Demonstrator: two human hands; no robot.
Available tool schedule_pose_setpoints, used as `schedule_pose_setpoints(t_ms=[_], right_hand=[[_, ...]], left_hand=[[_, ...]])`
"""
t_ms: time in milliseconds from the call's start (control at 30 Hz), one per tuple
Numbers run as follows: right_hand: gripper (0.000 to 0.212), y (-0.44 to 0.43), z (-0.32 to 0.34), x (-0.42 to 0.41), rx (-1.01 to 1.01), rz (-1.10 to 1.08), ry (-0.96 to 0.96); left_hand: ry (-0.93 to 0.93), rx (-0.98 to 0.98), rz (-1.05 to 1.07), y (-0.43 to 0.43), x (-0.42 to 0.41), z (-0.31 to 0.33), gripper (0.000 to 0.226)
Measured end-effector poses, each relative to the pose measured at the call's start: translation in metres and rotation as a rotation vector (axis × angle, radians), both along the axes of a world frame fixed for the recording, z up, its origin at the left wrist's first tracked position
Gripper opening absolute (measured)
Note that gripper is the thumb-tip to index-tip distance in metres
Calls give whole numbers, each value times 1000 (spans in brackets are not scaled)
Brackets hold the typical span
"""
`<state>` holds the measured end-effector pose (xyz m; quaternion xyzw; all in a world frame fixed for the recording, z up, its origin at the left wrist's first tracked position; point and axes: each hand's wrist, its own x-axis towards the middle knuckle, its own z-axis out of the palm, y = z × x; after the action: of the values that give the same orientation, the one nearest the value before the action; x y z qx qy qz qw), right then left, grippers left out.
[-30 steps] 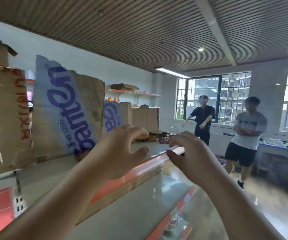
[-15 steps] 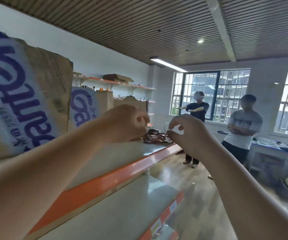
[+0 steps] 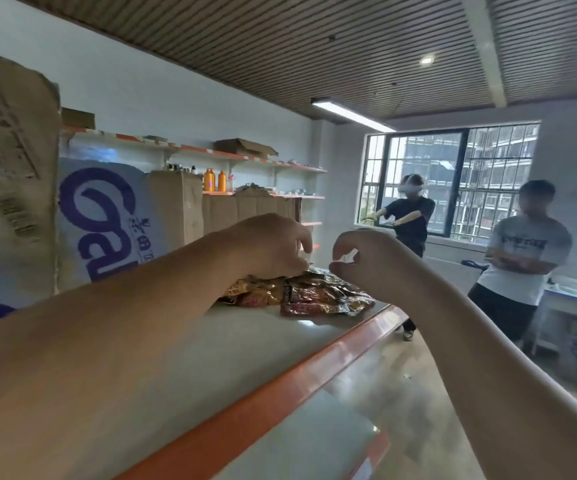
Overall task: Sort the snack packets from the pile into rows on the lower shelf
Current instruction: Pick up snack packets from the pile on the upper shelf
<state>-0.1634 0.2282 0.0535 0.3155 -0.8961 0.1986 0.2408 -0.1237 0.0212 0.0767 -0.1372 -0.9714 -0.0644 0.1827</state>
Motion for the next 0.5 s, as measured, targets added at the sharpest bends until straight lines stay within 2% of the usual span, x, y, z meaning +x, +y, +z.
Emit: schedule_pose_setpoints(t_ms=[200, 333, 400, 500], right_hand=[[17, -35, -16, -56, 45, 66, -163], [10, -57, -20, -89, 204, 167, -240], [13, -69, -19, -103, 263, 232, -243], [12, -89, -19, -121, 480, 314, -202]], left_hand=[[-171, -22, 190, -15, -32, -16, 29], [-306, -72, 393, -16, -53, -26, 31], [-348, -37, 474, -18, -62, -30, 30], [-381, -13, 574, -24, -69, -36, 30]])
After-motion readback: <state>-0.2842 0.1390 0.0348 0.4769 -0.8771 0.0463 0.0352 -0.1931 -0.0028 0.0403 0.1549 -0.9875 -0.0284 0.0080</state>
